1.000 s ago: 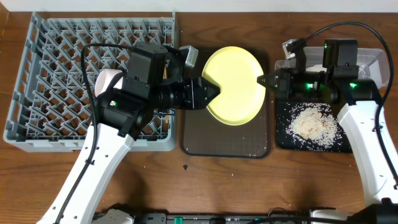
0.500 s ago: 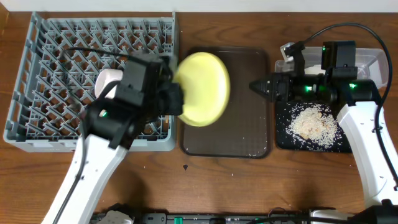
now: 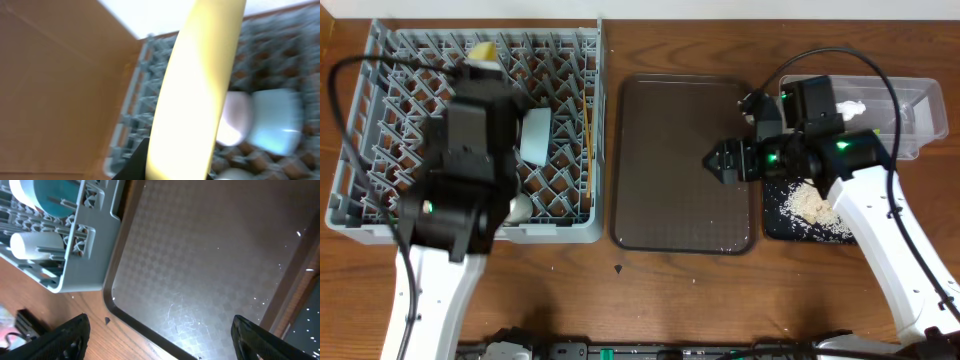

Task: Sort waste into correct bins and load items into the dishwasher
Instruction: 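Carry the yellow plate into the dish rack with the left gripper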

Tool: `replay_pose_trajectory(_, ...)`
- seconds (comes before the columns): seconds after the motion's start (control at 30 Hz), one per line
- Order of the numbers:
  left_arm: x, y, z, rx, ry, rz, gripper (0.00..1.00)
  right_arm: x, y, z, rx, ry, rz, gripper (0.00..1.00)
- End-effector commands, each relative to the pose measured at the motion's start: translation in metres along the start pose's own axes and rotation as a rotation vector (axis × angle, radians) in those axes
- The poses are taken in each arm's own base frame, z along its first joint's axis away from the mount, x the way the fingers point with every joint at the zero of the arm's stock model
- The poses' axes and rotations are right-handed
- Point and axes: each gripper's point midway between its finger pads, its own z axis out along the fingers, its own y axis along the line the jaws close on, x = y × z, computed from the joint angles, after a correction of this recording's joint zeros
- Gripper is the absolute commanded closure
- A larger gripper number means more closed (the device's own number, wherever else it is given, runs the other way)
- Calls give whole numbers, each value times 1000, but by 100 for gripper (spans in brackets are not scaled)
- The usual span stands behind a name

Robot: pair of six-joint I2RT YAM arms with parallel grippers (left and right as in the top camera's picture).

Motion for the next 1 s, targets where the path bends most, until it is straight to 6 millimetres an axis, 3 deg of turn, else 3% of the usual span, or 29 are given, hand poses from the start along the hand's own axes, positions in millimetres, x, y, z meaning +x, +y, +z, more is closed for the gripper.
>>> replay_pose_trajectory(0.0,5,27,28,-125,85,189,92,-2,-4,-3,53,-21,12,11)
replay_pose_trajectory(0.4,35,22,129,-168,287,219,92,-1,-4,-3,54,-16,15,10)
replay_pose_trajectory(0.7,70,-8,170,-44,399,243,92,-1,-4,-3,54,-17,14,10)
replay_pose_trajectory(0.83,74,-8,178,-48,410,238,83,-1,-4,-3,54,-17,14,9)
replay_pose_trajectory(0.9,74,-7,178,-51,409,231,66,-1,-4,-3,55,-17,14,9)
replay_pose_trajectory(0.97,74,-6,178,-56,408,210,59,-1,-4,-3,56,-17,14,9)
